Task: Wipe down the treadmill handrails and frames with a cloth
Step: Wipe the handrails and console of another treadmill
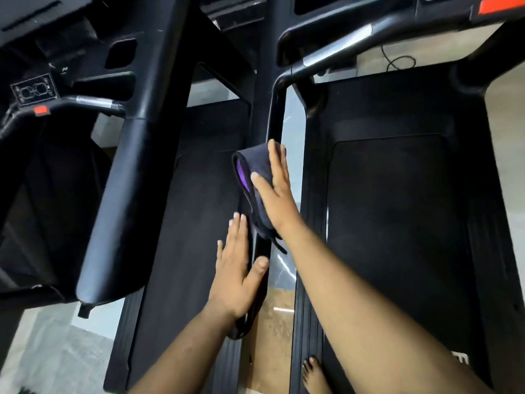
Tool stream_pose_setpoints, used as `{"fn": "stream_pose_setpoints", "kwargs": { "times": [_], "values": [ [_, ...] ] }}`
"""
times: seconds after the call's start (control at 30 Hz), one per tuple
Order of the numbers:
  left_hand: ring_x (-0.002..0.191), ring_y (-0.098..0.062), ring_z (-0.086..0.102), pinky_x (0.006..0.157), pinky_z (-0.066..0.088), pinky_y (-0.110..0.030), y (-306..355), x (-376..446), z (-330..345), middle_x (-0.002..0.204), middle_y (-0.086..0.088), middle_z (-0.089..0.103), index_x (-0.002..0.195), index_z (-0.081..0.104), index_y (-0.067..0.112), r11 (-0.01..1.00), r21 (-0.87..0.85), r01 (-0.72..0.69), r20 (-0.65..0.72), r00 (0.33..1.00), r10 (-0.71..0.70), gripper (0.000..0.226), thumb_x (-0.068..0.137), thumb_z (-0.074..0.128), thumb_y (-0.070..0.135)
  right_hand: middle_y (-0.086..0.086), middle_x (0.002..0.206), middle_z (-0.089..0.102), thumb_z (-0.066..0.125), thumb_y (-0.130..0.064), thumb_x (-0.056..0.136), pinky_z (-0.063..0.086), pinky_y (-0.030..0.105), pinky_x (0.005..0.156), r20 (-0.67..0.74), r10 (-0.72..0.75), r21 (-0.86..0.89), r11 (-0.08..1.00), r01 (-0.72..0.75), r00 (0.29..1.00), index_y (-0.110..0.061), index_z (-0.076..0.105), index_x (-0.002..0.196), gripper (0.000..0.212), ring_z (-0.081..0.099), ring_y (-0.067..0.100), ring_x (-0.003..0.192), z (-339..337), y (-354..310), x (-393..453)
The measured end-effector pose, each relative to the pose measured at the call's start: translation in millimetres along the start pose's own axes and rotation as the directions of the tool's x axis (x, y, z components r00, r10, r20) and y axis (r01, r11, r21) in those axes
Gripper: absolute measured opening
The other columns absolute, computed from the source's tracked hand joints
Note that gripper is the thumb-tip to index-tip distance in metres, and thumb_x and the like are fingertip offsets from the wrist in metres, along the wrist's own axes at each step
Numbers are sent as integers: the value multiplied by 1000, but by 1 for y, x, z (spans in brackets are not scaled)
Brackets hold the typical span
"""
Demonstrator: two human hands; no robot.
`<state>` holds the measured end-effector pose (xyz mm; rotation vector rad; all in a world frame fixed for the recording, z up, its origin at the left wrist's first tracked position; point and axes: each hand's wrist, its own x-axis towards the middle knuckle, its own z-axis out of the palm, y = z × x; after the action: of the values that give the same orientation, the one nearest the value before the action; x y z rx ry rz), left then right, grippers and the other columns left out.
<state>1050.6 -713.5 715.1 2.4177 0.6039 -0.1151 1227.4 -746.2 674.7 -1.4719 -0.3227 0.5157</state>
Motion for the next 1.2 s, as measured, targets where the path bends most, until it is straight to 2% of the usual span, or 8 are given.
{"fn": "stream_pose_setpoints", "kwargs": {
  "times": [0.1, 0.17, 0.27, 0.47, 0.7, 0.9, 1.07, 1.2],
  "values": [
    [156, -3, -16, 129, -1, -51, 24, 39, -5, 171, 11, -15, 164, -6, 25, 990, 144, 11, 1, 1000, -11, 105, 85, 14, 92, -5, 172, 12, 49, -50, 97, 11, 47, 129, -25, 38, 144, 989, -34, 999, -33, 17, 162, 74, 9, 9, 158, 4, 34, -18],
    [156, -5, -16, 129, 0, -49, 33, 55, -8, 171, 8, -16, 165, -4, 20, 972, 233, 9, -9, 1000, -7, 111, 83, 11, 94, -6, 171, 19, 48, -60, 92, 17, 49, 128, 18, 213, 272, 939, -209, 977, -30, 20, 163, 82, 18, 11, 157, 13, 57, -45],
    [159, -12, -12, 129, 6, -51, 38, 57, -5, 173, 1, -12, 165, -2, 16, 932, 362, -17, -36, 999, 32, 110, 87, 17, 91, -14, 170, 16, 45, -64, 93, 15, 46, 129, 72, 250, 296, 919, -260, 966, -46, 19, 159, 73, 15, 6, 157, 9, 48, -38],
    [158, -10, -12, 130, 4, -46, 38, 57, -1, 173, 2, -13, 164, -4, 14, 948, 319, -7, -46, 999, 23, 113, 86, 23, 91, -4, 173, 4, 45, -41, 104, 5, 47, 129, -73, 99, 16, 995, -98, 992, -34, 8, 164, 71, -2, 14, 159, -6, -9, 67],
    [159, -12, -10, 128, 8, -54, 35, 60, -3, 174, -1, -3, 165, 2, 14, 995, 102, 5, -52, 999, 0, 110, 88, 29, 88, -12, 168, -14, 41, -47, 101, 6, 50, 129, 88, -121, -115, 985, 131, 989, -37, 5, 161, 71, -12, 16, 159, -6, 15, 5],
    [159, -13, -12, 129, 4, -53, 36, 60, -2, 173, 5, -11, 164, -8, 21, 991, 131, 2, -32, 999, 3, 106, 89, 29, 86, -3, 173, -5, 57, -35, 98, 41, 64, 111, 53, -178, -463, 868, 182, 983, -29, 33, 160, 67, -10, 32, 158, -9, -22, 102],
    [159, -13, -12, 128, 7, -57, 37, 61, -5, 173, 2, -9, 165, -2, 17, 988, 157, 8, -27, 1000, -4, 107, 89, 28, 86, -1, 173, -4, 46, -52, 97, 8, 48, 129, 33, -155, -192, 968, 159, 987, -23, 8, 165, 83, -7, 18, 159, -7, 7, 40],
    [159, -14, -11, 128, 6, -56, 38, 61, -5, 173, 3, -11, 165, 1, 16, 982, 190, 9, -23, 1000, -4, 108, 89, 30, 87, -7, 171, 2, 53, -40, 98, 5, 44, 130, 21, -10, 97, 995, 8, 1000, -24, 7, 164, 82, -1, 8, 158, -10, 14, 51]
  ]
}}
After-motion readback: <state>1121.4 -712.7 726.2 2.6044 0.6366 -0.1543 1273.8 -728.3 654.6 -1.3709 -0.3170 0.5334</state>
